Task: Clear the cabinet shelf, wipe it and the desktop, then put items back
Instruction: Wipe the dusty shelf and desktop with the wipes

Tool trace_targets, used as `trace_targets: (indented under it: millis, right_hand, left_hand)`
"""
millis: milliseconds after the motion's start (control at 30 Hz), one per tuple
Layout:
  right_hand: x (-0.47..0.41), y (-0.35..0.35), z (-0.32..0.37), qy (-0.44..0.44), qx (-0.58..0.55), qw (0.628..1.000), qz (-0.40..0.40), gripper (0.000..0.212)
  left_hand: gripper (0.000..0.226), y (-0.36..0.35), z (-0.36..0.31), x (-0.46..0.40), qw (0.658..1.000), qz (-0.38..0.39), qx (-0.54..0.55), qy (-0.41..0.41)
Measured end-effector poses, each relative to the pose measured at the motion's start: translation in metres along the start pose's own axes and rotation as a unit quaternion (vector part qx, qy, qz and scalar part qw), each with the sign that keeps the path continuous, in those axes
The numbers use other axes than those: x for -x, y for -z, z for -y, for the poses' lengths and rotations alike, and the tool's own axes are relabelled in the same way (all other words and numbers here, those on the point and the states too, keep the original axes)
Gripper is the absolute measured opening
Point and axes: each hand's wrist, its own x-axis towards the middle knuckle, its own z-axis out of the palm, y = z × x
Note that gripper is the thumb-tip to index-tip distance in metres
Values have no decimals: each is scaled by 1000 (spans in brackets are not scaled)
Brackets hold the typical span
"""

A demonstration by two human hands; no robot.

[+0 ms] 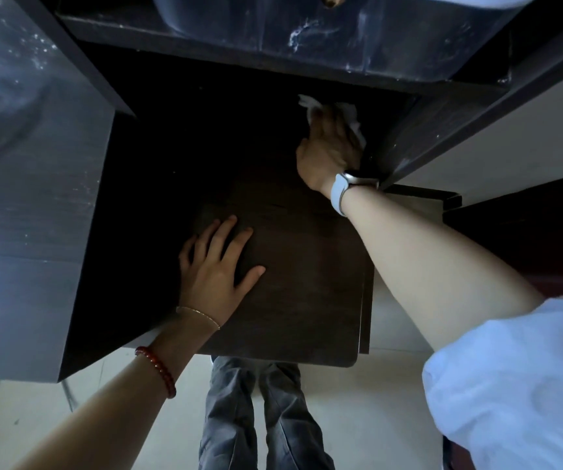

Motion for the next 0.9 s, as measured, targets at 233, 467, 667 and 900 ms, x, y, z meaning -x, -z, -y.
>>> trace_targets:
  millis: [233, 467, 667, 900]
  right_hand:
    - [-8, 14, 5, -93, 103, 990, 19, 49]
    - [-3, -4, 39, -42, 1, 999, -30, 56]
    - [-27, -9, 95, 81, -29, 996, 24, 56]
    - [-35, -11, 119, 147, -125, 981, -4, 51]
  left_hand:
    - [56, 2, 1, -2, 1000, 2, -1, -7]
    - [57, 0, 6, -1, 1000, -1, -5, -22]
    - [51, 1, 14, 1, 997, -11, 65, -34]
    - [45, 3, 21, 2, 995, -9, 100, -20]
